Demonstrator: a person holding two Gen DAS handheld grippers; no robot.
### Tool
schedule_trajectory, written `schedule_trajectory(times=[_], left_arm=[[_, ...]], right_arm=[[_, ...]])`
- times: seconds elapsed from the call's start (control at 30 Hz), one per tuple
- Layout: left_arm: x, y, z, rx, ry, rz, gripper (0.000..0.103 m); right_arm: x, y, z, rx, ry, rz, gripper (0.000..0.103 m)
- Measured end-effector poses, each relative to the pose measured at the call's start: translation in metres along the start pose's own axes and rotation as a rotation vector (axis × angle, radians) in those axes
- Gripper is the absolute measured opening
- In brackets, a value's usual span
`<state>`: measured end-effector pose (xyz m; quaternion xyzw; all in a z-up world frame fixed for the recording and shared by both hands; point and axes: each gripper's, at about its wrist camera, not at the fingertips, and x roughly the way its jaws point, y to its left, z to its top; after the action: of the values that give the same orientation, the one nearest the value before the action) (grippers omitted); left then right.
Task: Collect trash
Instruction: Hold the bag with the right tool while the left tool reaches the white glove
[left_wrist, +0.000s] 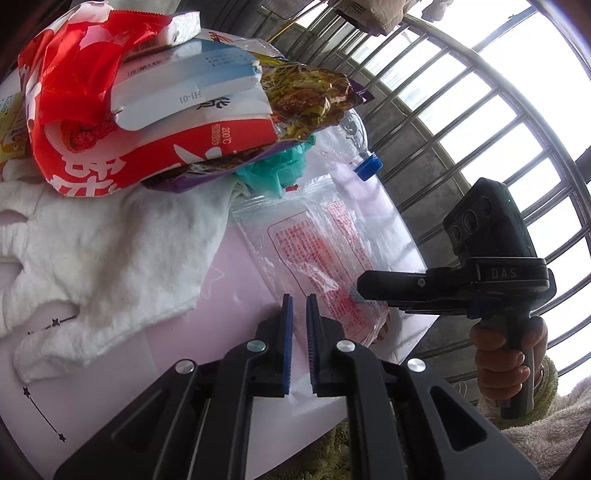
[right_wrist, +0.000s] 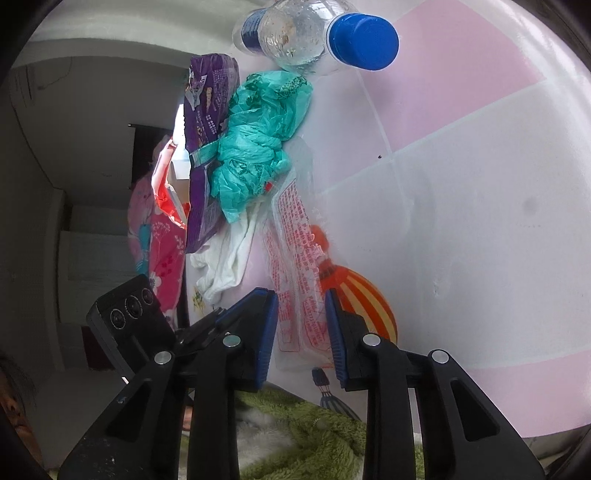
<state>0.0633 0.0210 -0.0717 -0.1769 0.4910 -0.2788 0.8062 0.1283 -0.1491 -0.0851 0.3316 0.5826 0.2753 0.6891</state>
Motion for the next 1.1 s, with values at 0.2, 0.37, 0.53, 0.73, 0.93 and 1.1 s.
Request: schedule_trajectory(times=[0.2, 0.37, 0.53, 0.73, 0.93, 1.1], left_arm=[[-0.003, 0.003, -0.002, -0.002, -0.006, 0.006, 0.007], [-0.024, 0.003, -0.003, 0.002, -0.066, 0.022, 0.007], [-0.061, 0.013, -0.005, 0.003, -0.169, 0.082, 0.007], [-0.092, 0.042, -0.002, -0.050, -0.257, 0.217, 0.007], [-0.085, 0.075, 0.010, -0.117, -0.217, 0.360, 0.024], [-0.077, 0.076, 0.012, -0.113, -0.200, 0.393, 0.027]], right_arm=[[0.000, 0.003, -0.001, -0.007, -0.010, -0.011, 0.007], [-0.003, 0.008, -0.003, -0.028, -0.028, -0.016, 0.005], [0.000, 0.011, -0.004, -0.014, -0.032, -0.007, 0.004], [0.005, 0.008, -0.005, 0.001, -0.028, -0.001, 0.004], [0.003, 0.006, -0.005, -0.002, -0.029, 0.000, 0.004], [0.003, 0.007, -0.004, 0.000, -0.026, -0.002, 0.004]])
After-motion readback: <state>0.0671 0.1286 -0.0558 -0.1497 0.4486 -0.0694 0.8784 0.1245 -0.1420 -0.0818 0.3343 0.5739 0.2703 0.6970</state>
